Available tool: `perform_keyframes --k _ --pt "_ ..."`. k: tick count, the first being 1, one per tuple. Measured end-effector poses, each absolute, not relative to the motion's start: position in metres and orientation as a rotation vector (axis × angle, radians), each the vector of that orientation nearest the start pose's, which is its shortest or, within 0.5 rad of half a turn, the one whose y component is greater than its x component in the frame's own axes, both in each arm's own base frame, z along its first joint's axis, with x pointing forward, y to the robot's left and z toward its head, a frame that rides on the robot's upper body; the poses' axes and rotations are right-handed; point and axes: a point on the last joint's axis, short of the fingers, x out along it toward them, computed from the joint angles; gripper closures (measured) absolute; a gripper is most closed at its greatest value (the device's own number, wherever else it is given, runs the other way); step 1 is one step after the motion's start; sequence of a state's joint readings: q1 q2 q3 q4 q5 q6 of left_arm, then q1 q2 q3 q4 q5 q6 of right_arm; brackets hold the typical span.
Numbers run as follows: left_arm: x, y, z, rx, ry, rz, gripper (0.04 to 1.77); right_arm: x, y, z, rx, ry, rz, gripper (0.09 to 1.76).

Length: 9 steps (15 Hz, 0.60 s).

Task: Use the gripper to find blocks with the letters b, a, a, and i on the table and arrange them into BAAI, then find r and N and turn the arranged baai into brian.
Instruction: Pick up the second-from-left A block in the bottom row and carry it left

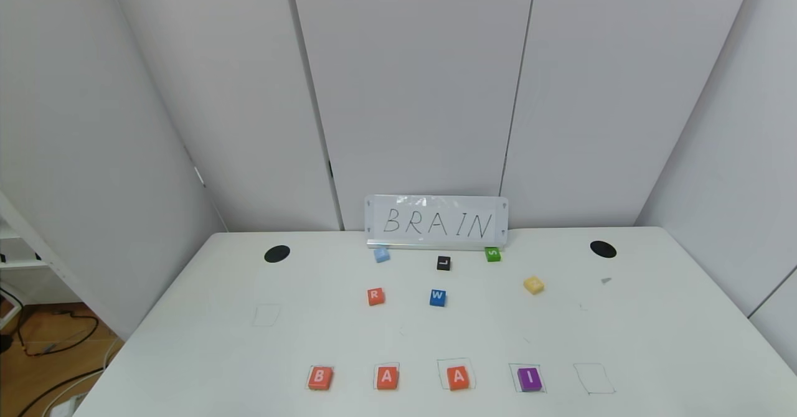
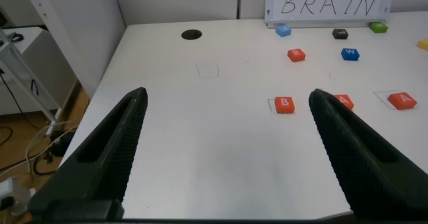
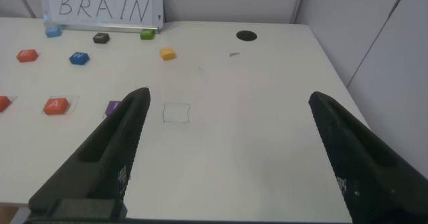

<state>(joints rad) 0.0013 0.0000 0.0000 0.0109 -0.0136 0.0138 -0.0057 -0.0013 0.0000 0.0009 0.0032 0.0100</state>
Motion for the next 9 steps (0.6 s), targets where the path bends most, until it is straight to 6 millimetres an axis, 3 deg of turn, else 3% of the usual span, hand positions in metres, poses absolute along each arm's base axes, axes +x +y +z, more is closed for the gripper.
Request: perform_keyframes --k 9 --pt "-0.0229 -0.0004 0.0773 0.047 -0.015 -0.017 0.09 -0.0229 0.0002 0.0758 0.017 -0.005 -0.005 0.14"
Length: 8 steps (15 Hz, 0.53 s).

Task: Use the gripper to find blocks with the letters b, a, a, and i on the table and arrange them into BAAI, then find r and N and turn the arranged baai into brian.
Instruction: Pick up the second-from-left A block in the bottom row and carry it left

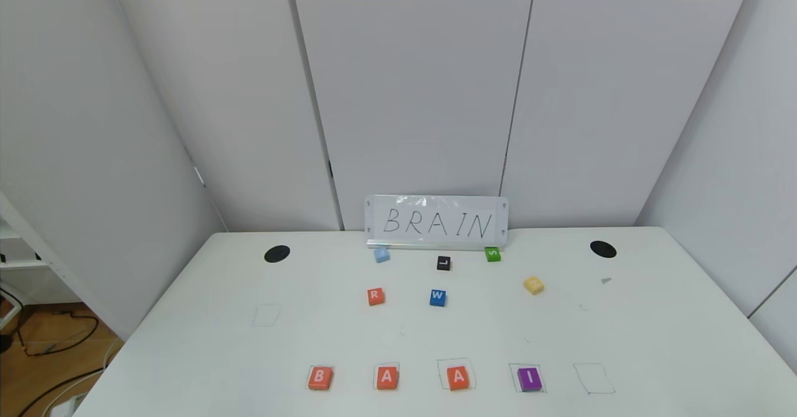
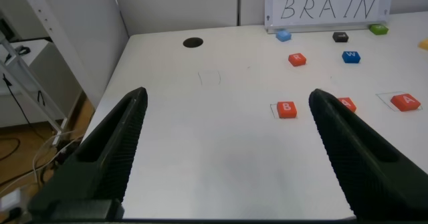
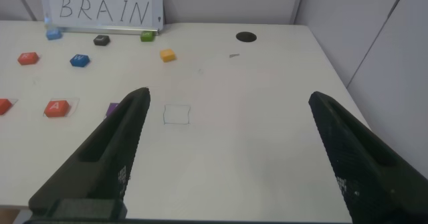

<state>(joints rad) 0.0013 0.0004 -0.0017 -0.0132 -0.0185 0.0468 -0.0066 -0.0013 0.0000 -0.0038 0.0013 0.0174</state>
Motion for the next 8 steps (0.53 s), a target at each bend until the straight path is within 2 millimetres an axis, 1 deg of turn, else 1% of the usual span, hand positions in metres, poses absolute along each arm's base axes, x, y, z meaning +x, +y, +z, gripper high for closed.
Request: perform_keyframes --k 2,3,5,8 --pt "-0.023 -0.001 0.08 0.054 -0.024 -0.025 0.09 -0.023 0.0 0.076 0.019 -0.008 -0.006 0.14" --pt "-0.024 -0.001 0.082 0.054 -0.032 -0.033 0.09 -0.024 0.0 0.081 0.029 -0.025 -0.006 0.14" --pt "-0.027 -0.001 0.089 0.054 -0.051 -0.06 0.09 -0.03 0.0 0.097 0.042 -0.07 0.0 0.14" --pt "-0.031 -0.002 0.105 0.057 -0.091 -0.07 0.09 -0.036 0.0 0.123 0.042 -0.124 0.004 0.14"
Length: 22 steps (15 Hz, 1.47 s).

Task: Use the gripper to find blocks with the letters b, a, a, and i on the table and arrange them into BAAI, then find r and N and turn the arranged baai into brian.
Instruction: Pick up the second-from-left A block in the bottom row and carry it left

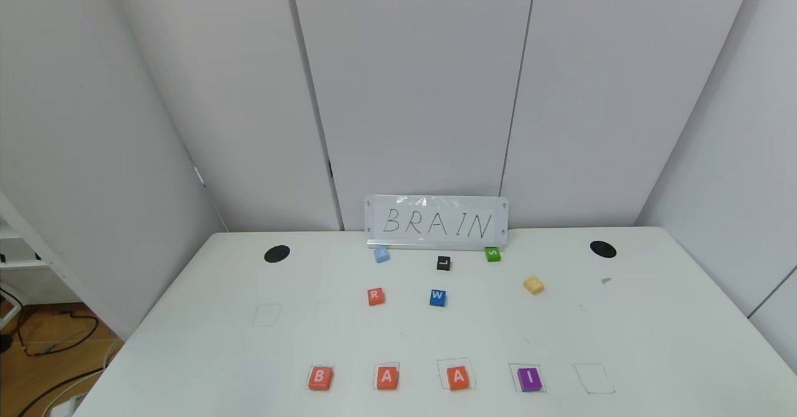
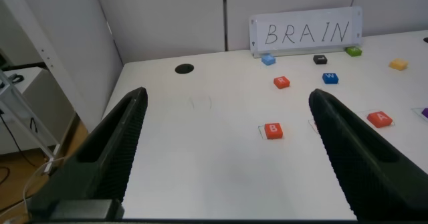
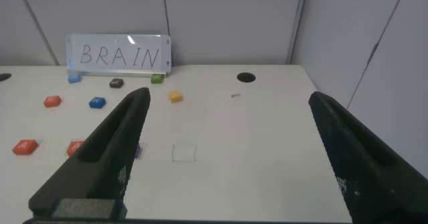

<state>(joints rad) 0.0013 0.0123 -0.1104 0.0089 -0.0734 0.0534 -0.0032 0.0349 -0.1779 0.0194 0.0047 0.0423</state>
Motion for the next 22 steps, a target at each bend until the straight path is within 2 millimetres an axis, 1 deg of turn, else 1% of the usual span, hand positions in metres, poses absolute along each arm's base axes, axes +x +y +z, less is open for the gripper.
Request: perform_keyframes --k 3,5,9,12,15,17,20,22 --pt "-0.034 -0.002 0.129 0.061 -0.124 -0.068 0.09 -0.038 0.0 0.148 0.041 -0.148 0.003 0.14" --pt "-0.033 -0.002 0.146 0.072 -0.122 -0.067 0.09 -0.036 0.0 0.164 0.041 -0.152 0.003 0.14" --pt "-0.025 -0.002 0.191 0.078 -0.123 -0.066 0.09 -0.028 0.0 0.197 0.041 -0.145 0.004 0.14" --pt "-0.015 -0.002 0.223 0.082 -0.107 -0.066 0.09 -0.018 0.0 0.223 0.041 -0.139 0.005 0.14" --pt "0.003 -0.002 0.252 0.082 -0.089 -0.067 0.09 -0.002 0.0 0.248 0.04 -0.11 0.004 0.14" --pt "0.018 -0.002 0.27 0.083 -0.072 -0.067 0.09 0.011 0.0 0.261 0.041 -0.069 0.003 0.14" --pt "0.044 -0.002 0.291 0.082 -0.037 -0.083 0.09 0.036 0.0 0.277 0.041 -0.009 0.003 0.14" --pt "0.064 -0.002 0.301 0.079 -0.003 -0.091 0.09 0.056 0.0 0.285 0.041 0.03 0.003 0.14"
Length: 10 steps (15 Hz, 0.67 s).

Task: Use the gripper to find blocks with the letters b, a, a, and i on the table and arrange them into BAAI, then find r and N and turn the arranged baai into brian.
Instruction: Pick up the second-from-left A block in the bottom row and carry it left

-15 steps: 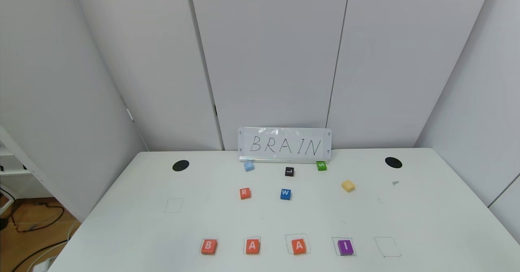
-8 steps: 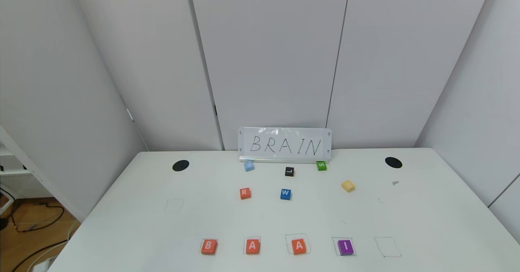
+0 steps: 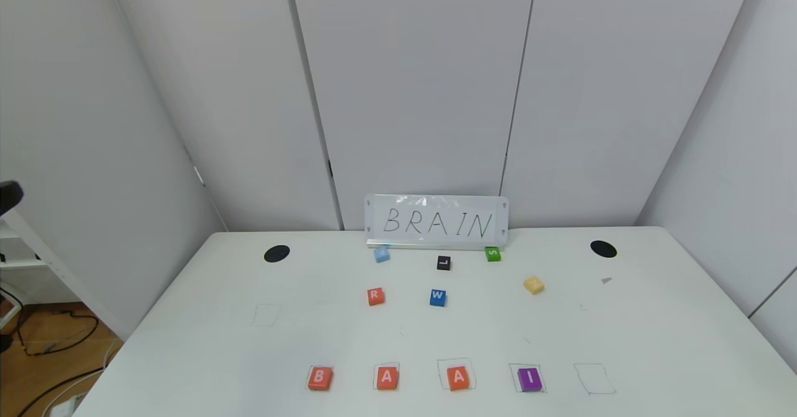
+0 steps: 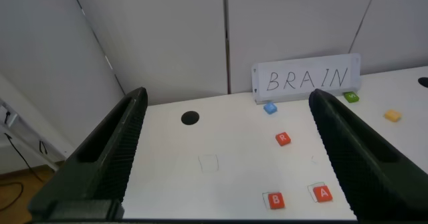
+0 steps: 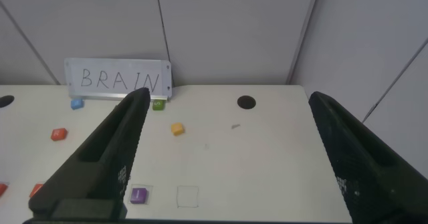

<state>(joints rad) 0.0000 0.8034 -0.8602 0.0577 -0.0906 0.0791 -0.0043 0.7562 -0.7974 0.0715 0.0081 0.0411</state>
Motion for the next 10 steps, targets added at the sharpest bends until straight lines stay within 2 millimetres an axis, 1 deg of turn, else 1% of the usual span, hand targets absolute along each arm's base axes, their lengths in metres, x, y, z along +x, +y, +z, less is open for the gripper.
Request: perform_keyframes --k 2,5,10 --pt "0.086 -0.002 0.307 0.076 0.037 -0.094 0.09 0.077 0.0 0.291 0.042 0.074 0.005 0.14" --pt "0.12 -0.002 0.313 0.071 0.103 -0.099 0.09 0.11 0.0 0.293 0.042 0.15 0.011 0.14" --pt "0.172 -0.002 0.306 0.064 0.268 -0.109 0.09 0.165 0.001 0.289 0.043 0.295 0.018 0.14"
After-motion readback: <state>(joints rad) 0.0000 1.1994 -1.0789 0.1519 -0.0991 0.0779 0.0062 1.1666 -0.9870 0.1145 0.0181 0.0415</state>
